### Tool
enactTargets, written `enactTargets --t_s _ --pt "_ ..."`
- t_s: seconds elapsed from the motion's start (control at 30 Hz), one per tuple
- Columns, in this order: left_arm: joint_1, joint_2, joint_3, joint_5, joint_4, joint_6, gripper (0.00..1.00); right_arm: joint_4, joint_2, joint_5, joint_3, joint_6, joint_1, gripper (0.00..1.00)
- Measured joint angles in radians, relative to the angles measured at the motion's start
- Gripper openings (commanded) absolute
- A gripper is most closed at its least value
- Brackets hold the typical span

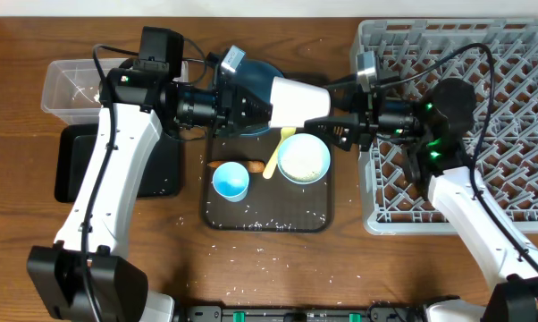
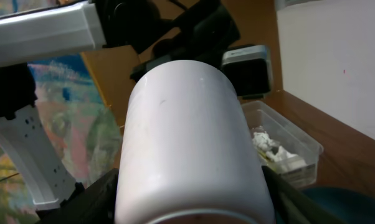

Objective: Sort waste into correct bins and load items into the dishwasher rack
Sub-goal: 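Carry the pink cup right and place it upside down in the rack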

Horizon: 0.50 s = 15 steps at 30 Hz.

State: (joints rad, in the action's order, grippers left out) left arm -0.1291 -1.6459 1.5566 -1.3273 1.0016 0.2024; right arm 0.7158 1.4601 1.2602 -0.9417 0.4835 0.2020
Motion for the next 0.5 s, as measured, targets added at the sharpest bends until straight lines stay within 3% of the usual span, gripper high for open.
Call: enactTargets --t_s 0.23,0.37,0.5 --pt "0.000 0.000 0.000 0.063 0.000 0.002 0.43 -0.047 0.000 0.008 0.000 0.074 -0.151 0.54" --pt "0.000 0.000 0.000 0.171 0.001 0.002 0.44 -0.190 0.002 0.001 0.000 0.095 -0.259 0.47" --pt "0.000 0.000 0.000 0.336 0.000 0.002 0.45 -0.279 0.005 -0.008 0.000 0.098 -0.349 0.49"
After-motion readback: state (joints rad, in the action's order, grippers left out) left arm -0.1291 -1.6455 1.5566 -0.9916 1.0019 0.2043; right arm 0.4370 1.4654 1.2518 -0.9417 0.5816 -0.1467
